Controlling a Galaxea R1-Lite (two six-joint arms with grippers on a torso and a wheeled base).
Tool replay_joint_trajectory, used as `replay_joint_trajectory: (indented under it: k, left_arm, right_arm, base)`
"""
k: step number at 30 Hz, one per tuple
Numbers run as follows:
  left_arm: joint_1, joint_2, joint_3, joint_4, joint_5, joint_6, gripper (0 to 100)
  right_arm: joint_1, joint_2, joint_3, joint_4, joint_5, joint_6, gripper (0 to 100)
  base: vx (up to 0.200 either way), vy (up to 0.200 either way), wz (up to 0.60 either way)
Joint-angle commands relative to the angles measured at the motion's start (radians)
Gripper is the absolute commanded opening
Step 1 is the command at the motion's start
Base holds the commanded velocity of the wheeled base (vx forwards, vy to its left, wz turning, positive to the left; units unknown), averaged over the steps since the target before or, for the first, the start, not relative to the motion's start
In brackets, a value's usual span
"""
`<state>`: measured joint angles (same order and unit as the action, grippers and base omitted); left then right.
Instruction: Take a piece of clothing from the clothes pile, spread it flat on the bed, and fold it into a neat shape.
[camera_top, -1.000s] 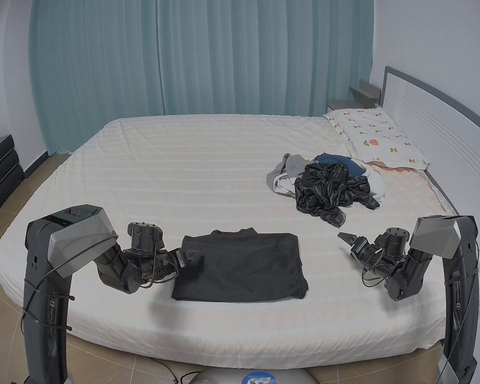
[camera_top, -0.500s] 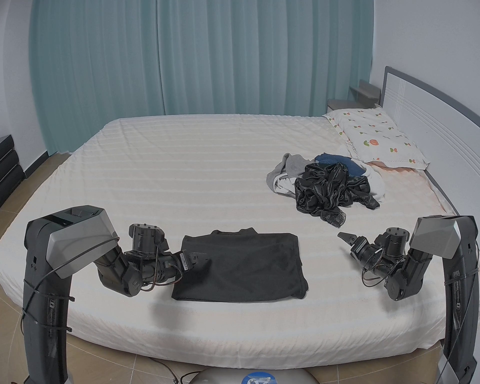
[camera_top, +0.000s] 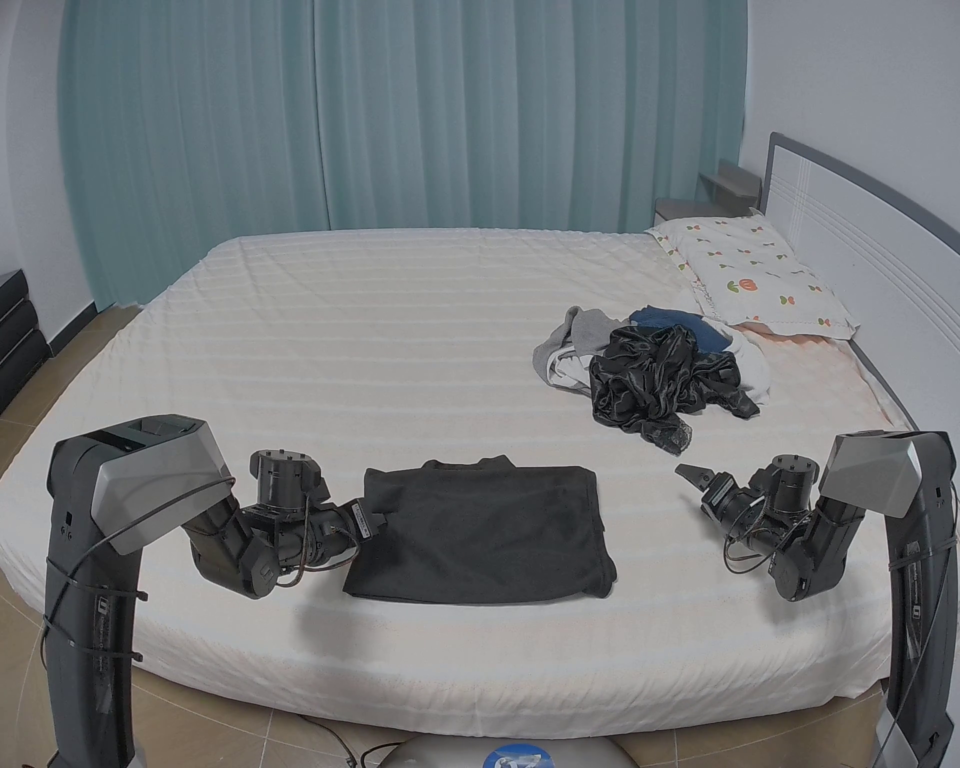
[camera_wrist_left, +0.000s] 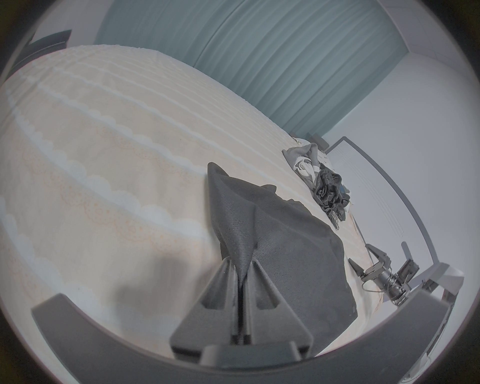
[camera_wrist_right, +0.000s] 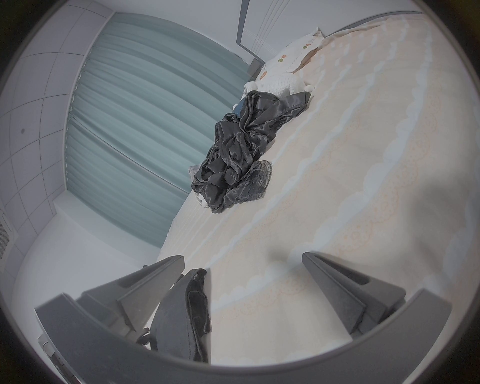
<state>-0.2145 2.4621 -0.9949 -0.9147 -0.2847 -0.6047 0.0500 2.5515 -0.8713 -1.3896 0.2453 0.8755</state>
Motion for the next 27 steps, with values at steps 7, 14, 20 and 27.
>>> replay_joint_trajectory:
  k: [7, 14, 20, 27]
  left_arm:
    - [0.012, -0.014, 0.025, -0.009, 0.007, -0.061, 0]
    - [0.02, -0.017, 0.055, -0.038, 0.007, -0.061, 0]
    - [0.024, -0.028, 0.078, -0.053, 0.007, -0.063, 0]
    - [0.032, -0.035, 0.094, -0.055, 0.009, -0.063, 0]
  right_arm:
    - [0.001, 0.0, 0.0, 0.0, 0.002, 0.0, 100]
    - [0.001, 0.0, 0.003, 0.0, 0.002, -0.001, 100]
    - [0.001, 0.0, 0.003, 0.0, 0.002, -0.001, 100]
    - [0.001, 0.0, 0.005, 0.0, 0.002, -0.001, 100]
  base:
    - [0.0, 0.0, 0.0]
    - [0.0, 0.086, 0.0]
    - [0.0, 0.2, 0.0]
    - [0.0, 0.2, 0.0]
